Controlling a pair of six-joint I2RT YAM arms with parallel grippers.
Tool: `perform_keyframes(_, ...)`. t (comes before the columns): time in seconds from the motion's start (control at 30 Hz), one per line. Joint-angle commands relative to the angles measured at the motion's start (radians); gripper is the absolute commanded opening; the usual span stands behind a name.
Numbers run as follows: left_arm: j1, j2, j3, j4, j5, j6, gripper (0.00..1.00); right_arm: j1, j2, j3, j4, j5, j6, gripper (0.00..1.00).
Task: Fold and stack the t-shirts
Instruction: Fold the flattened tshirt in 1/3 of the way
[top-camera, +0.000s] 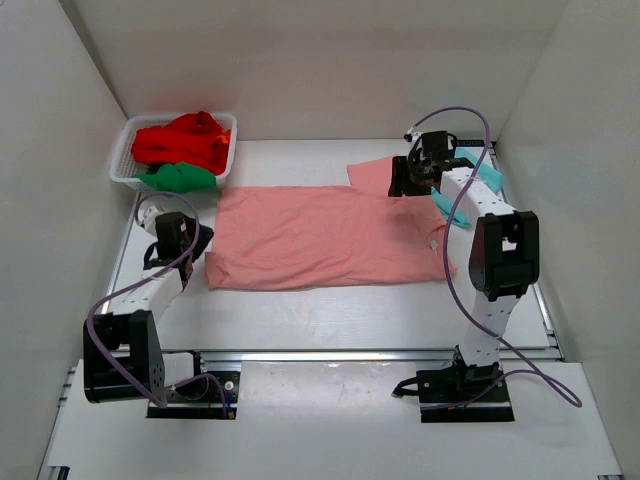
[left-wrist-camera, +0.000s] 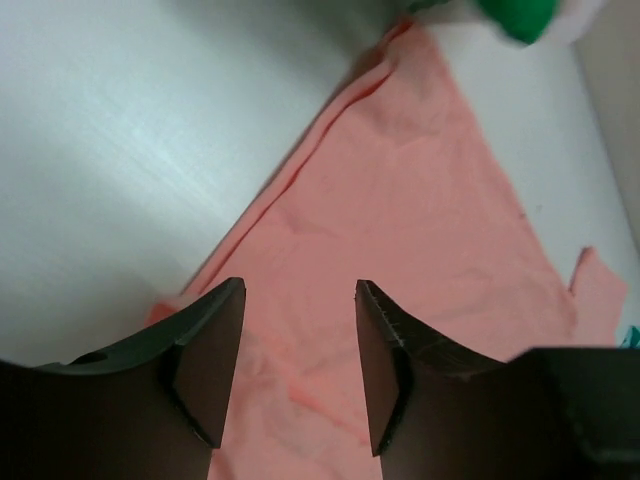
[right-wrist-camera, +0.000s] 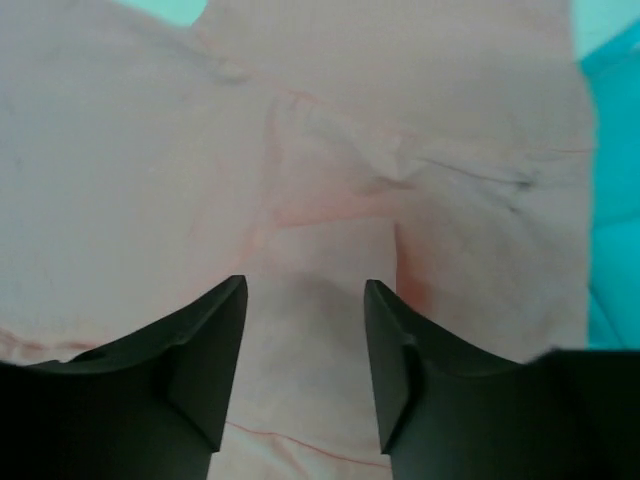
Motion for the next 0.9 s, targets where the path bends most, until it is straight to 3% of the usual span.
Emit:
perform_keyframes(0.0, 0.013, -0.046, 0.117, -0.030, 0.002, 0.089, 0.60, -0.003, -0.065, 0.062, -0.031, 0.203, 0.021, 0.50)
perform_keyframes(0.17, -0.034, -0.103, 0.198, -0.263, 0.037, 0.233, 0.51, -0.015, -0.191, -0.063, -0.083, 0.225, 0.072, 0.49)
perform_keyframes(0.23, -0.059, -0.110, 0.188, -0.317, 0.052, 0.273, 0.47, -0.014, -0.248, -0.155, -0.069, 0.197, 0.087, 0.34)
perform_keyframes(0.33, -0.128, -0.095, 0.110, -0.310, 0.107, 0.274, 0.42, 0.014, -0.340, -0.307, -0.057, 0.156, 0.127, 0.30)
perform_keyframes(0.47, -0.197, 0.038, 0.122, -0.319, 0.105, 0.300, 0.41, 0.086, -0.424, -0.477, 0.006, 0.122, 0.194, 0.29)
perform_keyframes(0.6, -0.281, 0.227, 0.234, -0.401, -0.015, 0.401, 0.42, 0.095, -0.463, -0.606, 0.084, 0.091, 0.248, 0.29)
perform_keyframes(0.7, -0.292, 0.331, 0.321, -0.484, -0.024, 0.454, 0.40, 0.078, -0.434, -0.655, 0.080, 0.051, 0.263, 0.26)
perform_keyframes(0.87, -0.298, 0.368, 0.357, -0.642, -0.046, 0.553, 0.37, 0.112, -0.430, -0.724, 0.008, 0.057, 0.300, 0.25)
